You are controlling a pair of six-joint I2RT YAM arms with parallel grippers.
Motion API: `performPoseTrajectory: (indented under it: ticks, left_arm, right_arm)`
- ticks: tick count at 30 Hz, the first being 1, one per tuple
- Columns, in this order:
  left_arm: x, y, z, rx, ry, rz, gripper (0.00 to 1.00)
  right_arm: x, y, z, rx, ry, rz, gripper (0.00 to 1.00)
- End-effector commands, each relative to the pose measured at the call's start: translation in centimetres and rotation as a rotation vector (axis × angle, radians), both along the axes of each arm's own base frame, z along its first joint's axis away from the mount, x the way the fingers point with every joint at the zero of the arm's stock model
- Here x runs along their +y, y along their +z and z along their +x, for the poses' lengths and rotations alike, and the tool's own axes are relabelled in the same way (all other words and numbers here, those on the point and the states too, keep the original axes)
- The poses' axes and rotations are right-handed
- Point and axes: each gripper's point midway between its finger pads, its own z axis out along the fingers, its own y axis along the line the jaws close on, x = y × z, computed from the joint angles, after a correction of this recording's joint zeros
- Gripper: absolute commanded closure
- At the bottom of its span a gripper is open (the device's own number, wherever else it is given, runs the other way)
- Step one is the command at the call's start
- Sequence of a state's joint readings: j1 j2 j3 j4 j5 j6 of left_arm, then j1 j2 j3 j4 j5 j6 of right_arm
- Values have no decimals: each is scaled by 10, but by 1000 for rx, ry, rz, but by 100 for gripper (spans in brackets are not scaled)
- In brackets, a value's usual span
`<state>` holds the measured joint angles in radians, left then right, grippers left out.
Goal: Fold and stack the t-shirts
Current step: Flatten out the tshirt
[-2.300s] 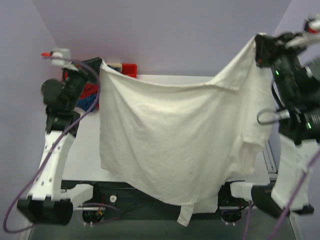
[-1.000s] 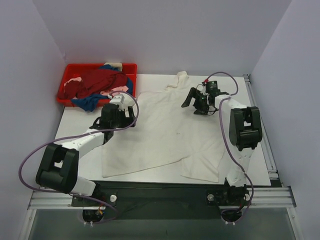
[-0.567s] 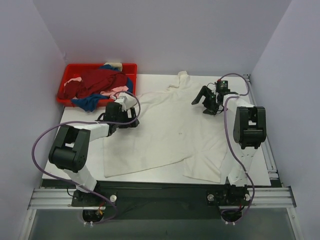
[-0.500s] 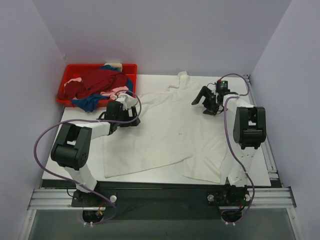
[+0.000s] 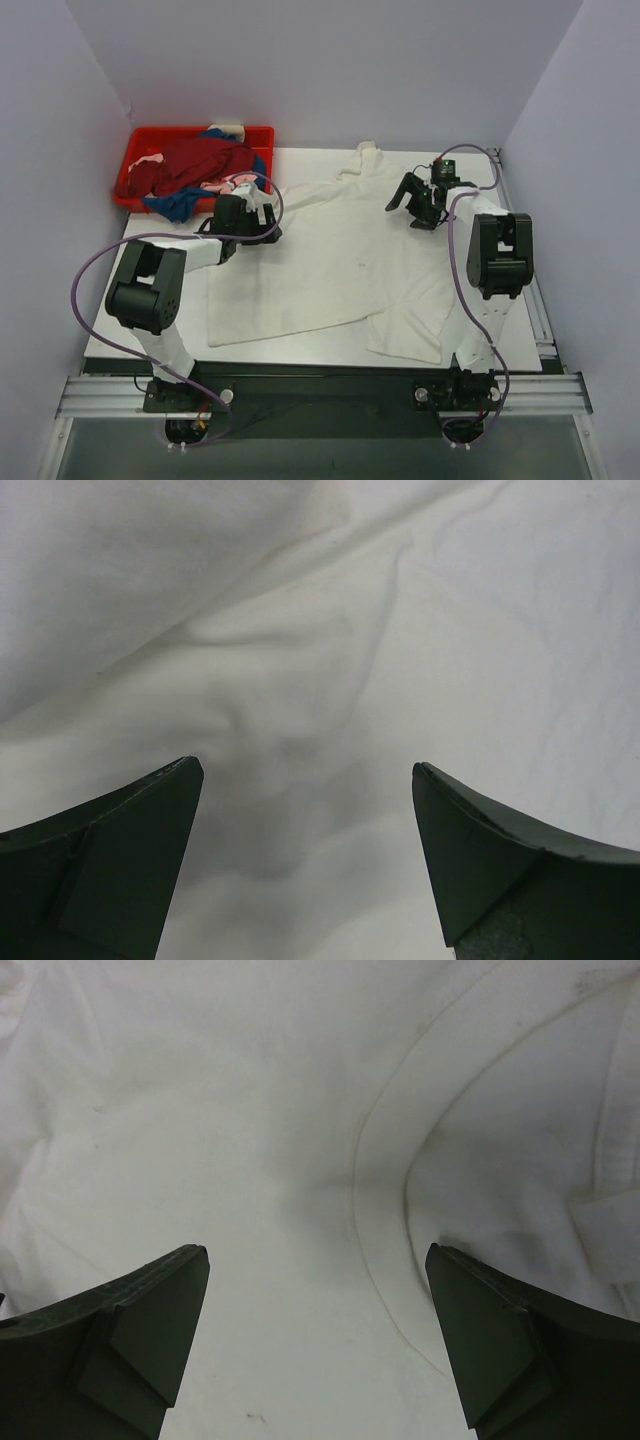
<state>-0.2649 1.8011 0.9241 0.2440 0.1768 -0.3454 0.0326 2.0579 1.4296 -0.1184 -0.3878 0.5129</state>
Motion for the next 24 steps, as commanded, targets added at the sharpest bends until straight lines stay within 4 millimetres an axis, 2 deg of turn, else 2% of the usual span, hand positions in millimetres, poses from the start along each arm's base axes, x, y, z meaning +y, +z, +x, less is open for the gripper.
performPoseTrajectory:
  ticks: [1, 2, 3, 4, 5, 6, 7, 9, 10, 11, 13, 14, 15, 18, 22, 23, 24]
  left_arm:
    - [1, 52, 0, -158, 23, 15, 3]
    - [-2, 68, -6, -195, 22, 15, 3]
    - [4, 64, -14, -190, 47, 38, 3]
    - [5, 65, -20, -185, 50, 49, 3]
    - [5, 73, -27, -200, 54, 50, 3]
    - [3, 72, -33, -194, 47, 53, 3]
    - [4, 61, -45, -163, 44, 57, 3]
    - [8, 60, -55, -160, 63, 55, 3]
    - [11, 46, -65, -126, 72, 51, 3]
    - [12, 45, -70, -119, 75, 45, 3]
    - [12, 35, -79, -91, 85, 27, 3]
    - [14, 24, -88, -67, 85, 27, 3]
    - [14, 19, -92, -56, 88, 18, 3]
    - [15, 8, -98, -37, 113, -11, 3]
    - [11, -1, -92, 21, 99, -70, 3]
    - [16, -11, -90, 50, 110, -74, 3]
    - [13, -10, -86, 58, 96, -99, 3]
  right_arm:
    - [8, 36, -18, -53, 52, -69, 4]
    - [13, 39, -21, -61, 65, -77, 4]
    - [17, 49, -24, -82, 73, -83, 4]
    - [27, 45, -34, -71, 99, -92, 4]
    - [29, 44, -39, -71, 107, -111, 4]
    - [32, 48, -44, -82, 115, -120, 4]
    - [40, 40, -56, -64, 139, -130, 4]
    - [47, 36, -65, -65, 157, -137, 4]
    - [51, 33, -70, -63, 164, -134, 4]
    - [55, 22, -80, -45, 178, -133, 4]
    - [58, 14, -89, -36, 187, -135, 4]
    - [61, 12, -92, -39, 194, -135, 4]
    - [60, 3, -100, -18, 195, -141, 4]
    - [60, -6, -105, -3, 198, -141, 4]
    - [57, -12, -99, 17, 183, -158, 4]
    - [57, -13, -99, 27, 180, -163, 4]
    - [56, -20, -99, 50, 176, -168, 4]
